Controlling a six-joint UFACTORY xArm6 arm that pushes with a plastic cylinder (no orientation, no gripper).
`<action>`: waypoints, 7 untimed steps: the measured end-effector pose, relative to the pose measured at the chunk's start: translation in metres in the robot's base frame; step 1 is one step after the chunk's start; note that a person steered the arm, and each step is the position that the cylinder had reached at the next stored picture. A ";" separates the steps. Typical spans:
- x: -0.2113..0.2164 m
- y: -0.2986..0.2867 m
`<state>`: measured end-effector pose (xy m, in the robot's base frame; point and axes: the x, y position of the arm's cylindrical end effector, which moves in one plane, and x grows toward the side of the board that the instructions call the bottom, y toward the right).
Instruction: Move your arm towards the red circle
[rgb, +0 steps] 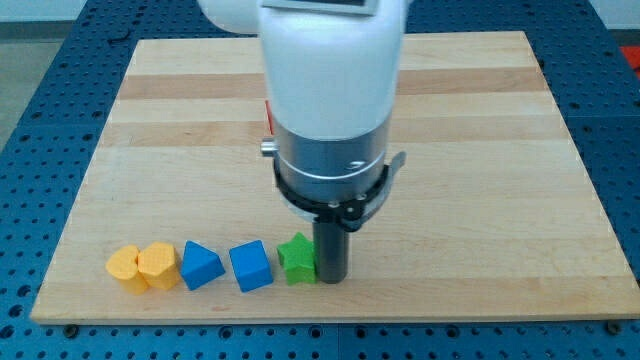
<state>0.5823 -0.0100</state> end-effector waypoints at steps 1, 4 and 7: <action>0.000 -0.010; -0.015 0.067; -0.154 0.140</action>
<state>0.4287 0.1297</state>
